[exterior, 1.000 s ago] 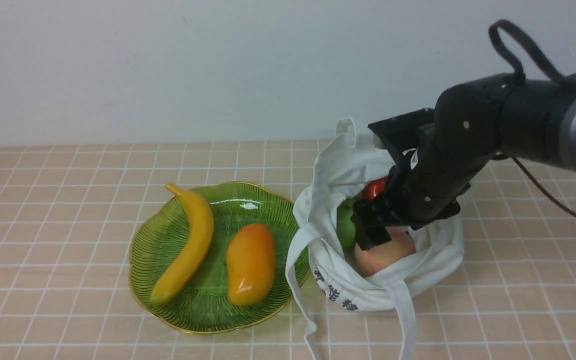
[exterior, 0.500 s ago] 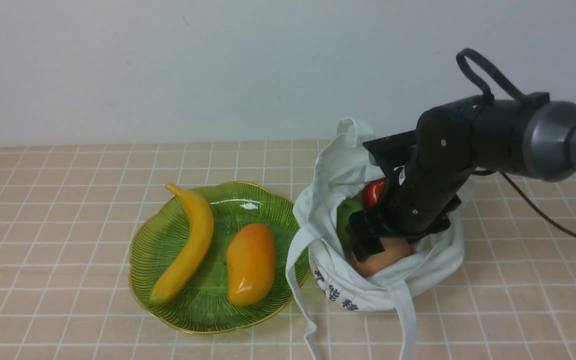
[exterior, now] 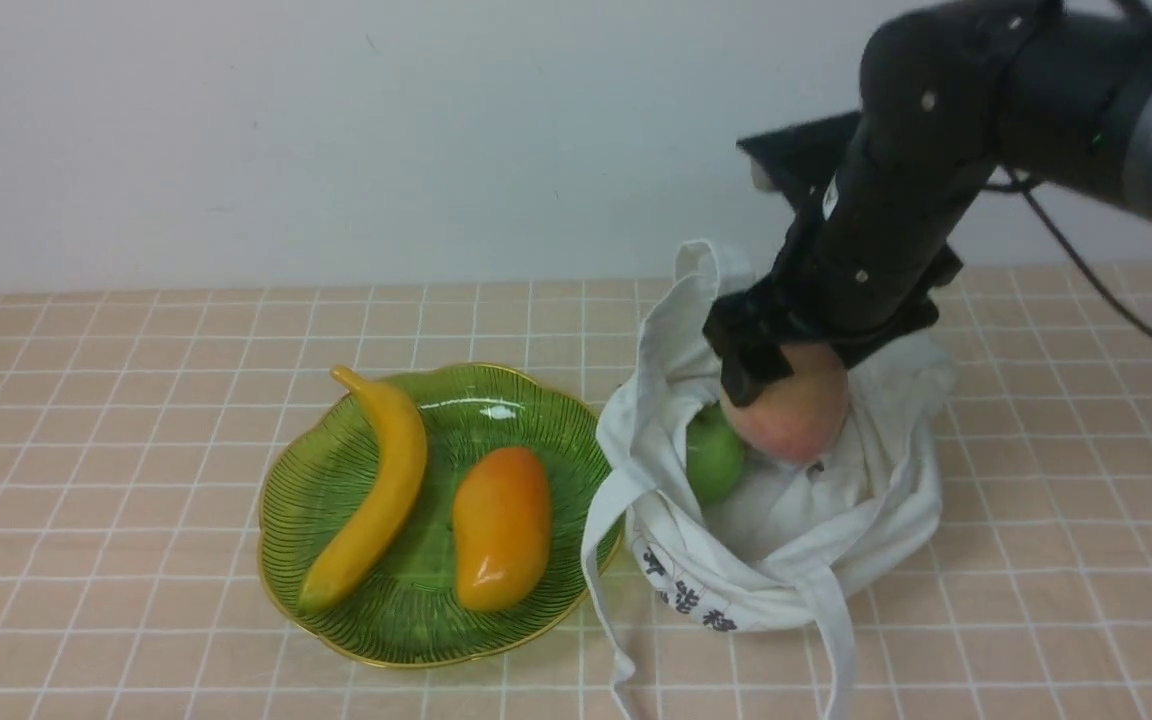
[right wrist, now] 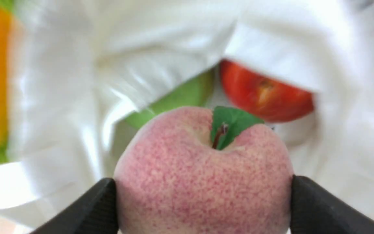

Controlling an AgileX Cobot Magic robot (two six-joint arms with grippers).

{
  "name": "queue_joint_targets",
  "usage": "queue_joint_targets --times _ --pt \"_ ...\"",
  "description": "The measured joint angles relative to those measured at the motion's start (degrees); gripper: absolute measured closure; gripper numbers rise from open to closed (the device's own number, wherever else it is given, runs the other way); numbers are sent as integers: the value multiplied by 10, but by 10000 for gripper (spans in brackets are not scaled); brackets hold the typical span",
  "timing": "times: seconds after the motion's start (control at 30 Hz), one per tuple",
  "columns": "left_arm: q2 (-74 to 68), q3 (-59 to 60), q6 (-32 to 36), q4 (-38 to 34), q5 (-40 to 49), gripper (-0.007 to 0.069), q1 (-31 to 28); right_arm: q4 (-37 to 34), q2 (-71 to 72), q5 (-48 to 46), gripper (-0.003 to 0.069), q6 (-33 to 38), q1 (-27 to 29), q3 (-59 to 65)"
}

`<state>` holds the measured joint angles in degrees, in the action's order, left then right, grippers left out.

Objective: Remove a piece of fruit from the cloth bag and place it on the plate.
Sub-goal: Use the right arm to put the peach into the empty plate on the left

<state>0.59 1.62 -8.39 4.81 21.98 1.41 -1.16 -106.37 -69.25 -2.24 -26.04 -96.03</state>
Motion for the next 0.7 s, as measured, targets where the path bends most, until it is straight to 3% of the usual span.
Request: queue_joint_targets --times 0.2,0.27,0.5,0.7 --pt "0 0 0 0 0 632 0 -88 41 5 48 9 -2 -31" --pt "0 0 0 0 0 632 0 -154 34 24 48 50 -11 -32" --pt "0 0 0 0 0 632 0 -286 -58 121 48 173 -86 -32" --pt "0 0 0 0 0 632 0 -334 -125 195 48 188 -122 -32"
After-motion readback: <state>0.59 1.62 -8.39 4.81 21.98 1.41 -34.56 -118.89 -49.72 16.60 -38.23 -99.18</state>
